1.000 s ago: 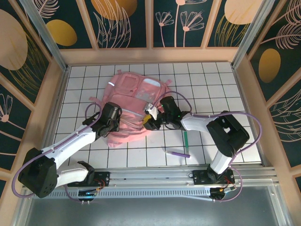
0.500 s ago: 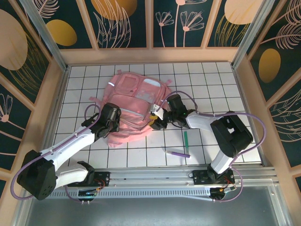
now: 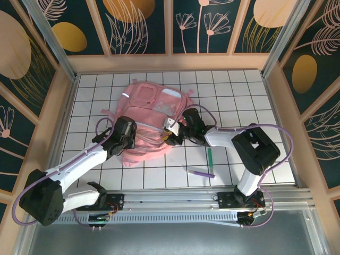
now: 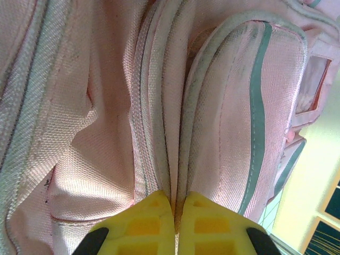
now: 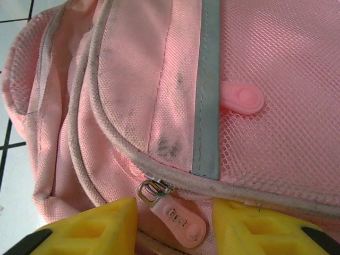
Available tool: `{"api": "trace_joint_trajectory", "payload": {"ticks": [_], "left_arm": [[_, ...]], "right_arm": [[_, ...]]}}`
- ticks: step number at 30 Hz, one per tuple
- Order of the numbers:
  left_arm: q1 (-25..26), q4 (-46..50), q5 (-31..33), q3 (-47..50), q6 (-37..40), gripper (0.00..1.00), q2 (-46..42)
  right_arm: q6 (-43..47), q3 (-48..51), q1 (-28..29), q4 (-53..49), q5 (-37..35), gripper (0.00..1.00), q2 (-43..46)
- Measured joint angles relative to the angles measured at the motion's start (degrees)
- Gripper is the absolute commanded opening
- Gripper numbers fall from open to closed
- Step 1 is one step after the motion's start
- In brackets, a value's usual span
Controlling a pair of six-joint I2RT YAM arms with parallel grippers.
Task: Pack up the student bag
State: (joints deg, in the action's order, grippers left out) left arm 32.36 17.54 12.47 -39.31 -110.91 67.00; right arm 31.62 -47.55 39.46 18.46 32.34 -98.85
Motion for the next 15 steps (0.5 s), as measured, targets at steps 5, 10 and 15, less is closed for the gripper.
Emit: {"api": "trace_joint_trajectory", "payload": {"ticks": [5,10,15], "left_arm": [[0.0,0.0,0.0,0.0,0.0,0.0,0.0],[-0.1,0.2,0.0,0.0,-0.4,0.0,-0.1],[0.0,0.2,0.0,0.0,-0.8,0.0,-0.8]], "right_arm": [[-2.1,0.4,0.6,2.0,-2.3,0.1,-0.4],[-2.0,1.7,1.5,3.0,-3.5,0.0,-0.1],[-1.4,1.1,1.6,-1.2,-3.2,0.0,2.1]]}}
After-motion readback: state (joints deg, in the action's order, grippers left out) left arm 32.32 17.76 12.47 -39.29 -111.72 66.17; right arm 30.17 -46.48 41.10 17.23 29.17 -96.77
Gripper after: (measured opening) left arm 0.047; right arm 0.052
